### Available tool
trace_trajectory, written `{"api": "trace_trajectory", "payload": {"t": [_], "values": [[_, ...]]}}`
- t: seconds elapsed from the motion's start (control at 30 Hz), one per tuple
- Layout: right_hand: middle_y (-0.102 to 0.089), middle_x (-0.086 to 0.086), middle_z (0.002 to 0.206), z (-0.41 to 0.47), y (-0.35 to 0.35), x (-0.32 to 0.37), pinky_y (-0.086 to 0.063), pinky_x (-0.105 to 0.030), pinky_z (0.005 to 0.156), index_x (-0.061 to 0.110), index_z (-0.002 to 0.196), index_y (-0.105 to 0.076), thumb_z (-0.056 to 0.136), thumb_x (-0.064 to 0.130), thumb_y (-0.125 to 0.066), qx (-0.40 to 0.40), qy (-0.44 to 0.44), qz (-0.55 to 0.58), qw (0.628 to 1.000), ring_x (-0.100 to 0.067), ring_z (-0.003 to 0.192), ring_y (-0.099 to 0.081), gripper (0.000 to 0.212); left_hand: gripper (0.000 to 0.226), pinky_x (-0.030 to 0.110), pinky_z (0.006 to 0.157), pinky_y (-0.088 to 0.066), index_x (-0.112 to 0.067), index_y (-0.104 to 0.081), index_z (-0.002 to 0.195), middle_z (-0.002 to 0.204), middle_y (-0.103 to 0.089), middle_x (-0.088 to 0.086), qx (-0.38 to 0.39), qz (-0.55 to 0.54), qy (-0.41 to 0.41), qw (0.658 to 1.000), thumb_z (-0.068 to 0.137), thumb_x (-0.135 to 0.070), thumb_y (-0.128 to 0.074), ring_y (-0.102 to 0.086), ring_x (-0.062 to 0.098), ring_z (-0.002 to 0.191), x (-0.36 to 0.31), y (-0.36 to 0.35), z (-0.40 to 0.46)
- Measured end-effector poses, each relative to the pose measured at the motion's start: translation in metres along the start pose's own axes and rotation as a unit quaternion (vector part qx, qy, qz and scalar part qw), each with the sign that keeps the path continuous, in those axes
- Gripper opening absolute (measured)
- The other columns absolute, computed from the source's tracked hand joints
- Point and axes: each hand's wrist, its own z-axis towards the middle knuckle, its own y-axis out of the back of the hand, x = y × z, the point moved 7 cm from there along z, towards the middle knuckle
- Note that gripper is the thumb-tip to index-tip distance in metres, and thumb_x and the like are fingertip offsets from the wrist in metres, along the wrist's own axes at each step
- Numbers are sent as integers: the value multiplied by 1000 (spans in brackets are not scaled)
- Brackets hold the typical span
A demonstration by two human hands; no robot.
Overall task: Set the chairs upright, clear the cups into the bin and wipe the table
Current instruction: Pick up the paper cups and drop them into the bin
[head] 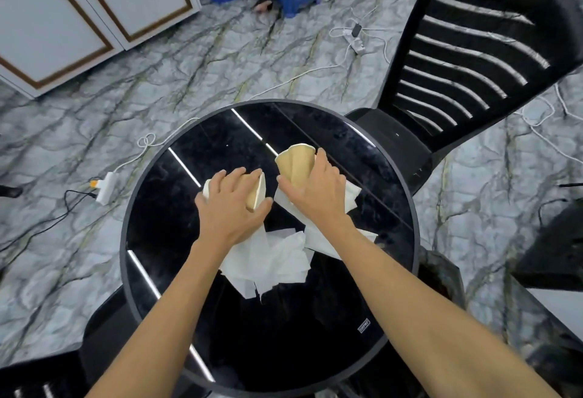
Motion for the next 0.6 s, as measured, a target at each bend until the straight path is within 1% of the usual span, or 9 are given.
{"api": "trace_trajectory", "payload": {"t": [0.03,0.1,0.13,0.27,0.4,0.5,0.6], "values": [[-63,-10,121,1,-2,1,-42,-45,97,3,143,-34,76,65,-66,0,2,4,1000,-32,111,-58,97,59,65,109,-26,-51,-37,145,160,-35,-13,-6,-1,1,1000,90,-67,-49,-17,23,150,1,1,0],[-65,-6,106,1,-5,3,-46,-44,87,5,133,-41,76,60,-66,-5,14,2,1000,-31,98,-61,83,60,61,106,-29,-52,-40,143,157,-39,-14,-17,-3,3,1000,87,-70,-51,-22,22,147,3,1,2],[-64,-5,103,1,-6,4,-47,-43,84,5,130,-43,77,57,-66,-5,17,-1,1000,-30,94,-62,78,62,59,105,-30,-52,-41,142,155,-40,-13,-20,-3,3,1000,85,-71,-52,-24,22,145,3,2,2],[-63,-7,111,-2,-4,6,-44,-41,88,5,138,-41,78,54,-66,-5,23,-14,1000,-30,101,-59,81,69,53,102,-32,-48,-46,139,144,-50,-13,-36,-8,5,999,77,-77,-54,-32,21,136,4,5,5],[-63,-7,113,-7,8,8,-40,-39,91,7,134,-47,81,54,-67,-14,38,-5,999,-28,103,-57,73,69,50,101,-31,-43,-51,137,135,-55,-14,-51,-32,20,998,74,-72,-56,-34,22,132,3,12,4],[-63,-7,109,-14,21,7,-46,-38,89,7,130,-50,80,52,-67,-13,46,17,999,-28,100,-57,69,67,49,102,-29,-39,-54,135,134,-56,-14,-68,-57,22,996,75,-67,-58,-35,22,130,-2,19,-2],[-62,-7,111,-23,37,1,-50,-43,88,8,130,-49,79,51,-66,-7,42,36,998,-27,102,-55,69,64,45,99,-28,-38,-54,134,134,-55,-16,-93,-70,6,993,76,-65,-59,-35,21,129,-13,31,-14]]}}
